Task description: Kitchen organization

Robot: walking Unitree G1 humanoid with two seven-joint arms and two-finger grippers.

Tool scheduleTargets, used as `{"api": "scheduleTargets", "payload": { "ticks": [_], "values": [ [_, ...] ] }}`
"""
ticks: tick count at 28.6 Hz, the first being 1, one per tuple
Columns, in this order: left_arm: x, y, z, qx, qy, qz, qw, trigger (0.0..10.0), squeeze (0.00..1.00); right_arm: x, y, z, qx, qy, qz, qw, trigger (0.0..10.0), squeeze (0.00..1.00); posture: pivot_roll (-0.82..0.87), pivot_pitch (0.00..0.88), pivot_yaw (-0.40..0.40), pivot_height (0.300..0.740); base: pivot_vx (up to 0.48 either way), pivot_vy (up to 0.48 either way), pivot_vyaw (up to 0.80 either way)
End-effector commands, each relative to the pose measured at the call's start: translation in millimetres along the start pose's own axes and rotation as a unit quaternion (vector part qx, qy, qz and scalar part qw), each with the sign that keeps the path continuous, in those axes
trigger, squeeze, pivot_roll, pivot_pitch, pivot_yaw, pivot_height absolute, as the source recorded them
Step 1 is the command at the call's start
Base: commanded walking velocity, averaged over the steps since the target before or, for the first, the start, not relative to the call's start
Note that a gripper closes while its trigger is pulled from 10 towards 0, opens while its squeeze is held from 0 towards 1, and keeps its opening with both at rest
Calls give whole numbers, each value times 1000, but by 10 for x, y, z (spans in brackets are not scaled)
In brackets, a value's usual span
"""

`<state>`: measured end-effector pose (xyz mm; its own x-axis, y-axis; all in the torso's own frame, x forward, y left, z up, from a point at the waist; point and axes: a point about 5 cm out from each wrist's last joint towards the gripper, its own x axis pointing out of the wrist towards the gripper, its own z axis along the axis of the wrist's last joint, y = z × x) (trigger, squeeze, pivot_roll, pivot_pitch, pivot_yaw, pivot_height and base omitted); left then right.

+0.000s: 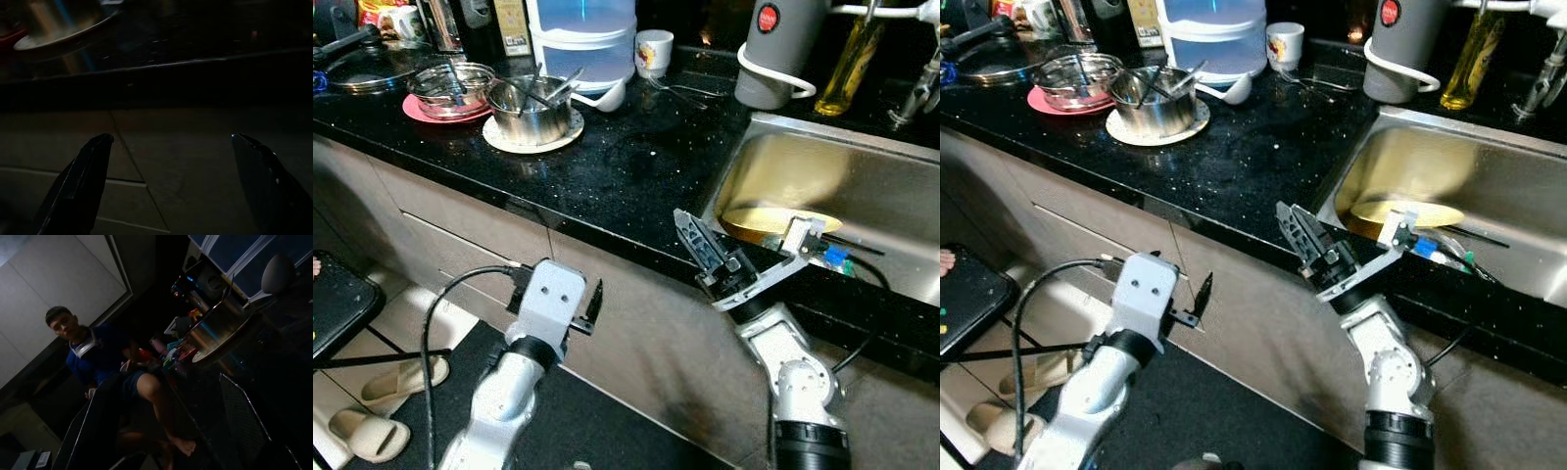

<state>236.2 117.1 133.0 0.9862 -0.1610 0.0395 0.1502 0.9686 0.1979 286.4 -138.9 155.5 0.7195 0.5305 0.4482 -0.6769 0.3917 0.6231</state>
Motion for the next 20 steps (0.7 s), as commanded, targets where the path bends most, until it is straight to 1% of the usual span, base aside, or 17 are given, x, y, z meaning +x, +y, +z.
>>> {"api": "scheduleTargets", "payload": {
  "ticks": [1,5,7,9,11,13,14,15,16,18,19,20],
  "values": [
    [-2,23,-58,-7,9,6,1000,10000,0,-8,-31,-17,3,1,-14,1000,10000,0,24,73,7,740,0,0,0],
    [15,23,-57,-5,6,1,1000,10000,0,10,-29,-40,14,3,-13,1000,10000,0,23,73,9,740,0,0,0],
    [22,33,-36,-7,-2,2,1000,10000,0,-15,-17,26,27,-17,-10,999,10000,0,25,74,8,740,0,0,0],
    [31,38,-22,-7,-6,2,1000,10000,0,-16,-5,48,32,-25,-6,999,10000,0,25,74,5,740,0,0,0],
    [51,48,12,-6,-15,2,1000,10000,0,-11,35,95,45,-43,12,998,10000,0,28,73,3,740,0,0,0],
    [73,70,54,-4,-27,8,1000,10000,0,-19,156,194,74,-76,76,991,10000,0,38,71,3,740,0,0,0],
    [78,75,60,-3,-29,10,1000,10000,0,-23,190,223,80,-87,94,989,10000,0,38,71,3,740,0,0,0],
    [78,75,60,-3,-29,10,1000,10000,0,-23,190,223,80,-87,94,989,10000,0,38,71,3,740,0,0,0],
    [76,74,61,-1,-31,11,999,10000,0,-33,239,243,93,-96,121,984,10000,0,42,70,4,740,0,0,0],
    [68,33,44,5,-34,5,999,10000,0,-42,320,210,106,-92,154,978,10000,0,29,73,15,740,0,0,0],
    [67,9,47,8,-36,0,999,10000,0,-45,357,200,110,-92,165,976,10000,0,20,84,20,740,0,0,0],
    [67,9,47,8,-36,0,999,10000,0,-45,357,200,110,-92,165,976,10000,0,20,84,20,740,0,0,0]
  ]
}}
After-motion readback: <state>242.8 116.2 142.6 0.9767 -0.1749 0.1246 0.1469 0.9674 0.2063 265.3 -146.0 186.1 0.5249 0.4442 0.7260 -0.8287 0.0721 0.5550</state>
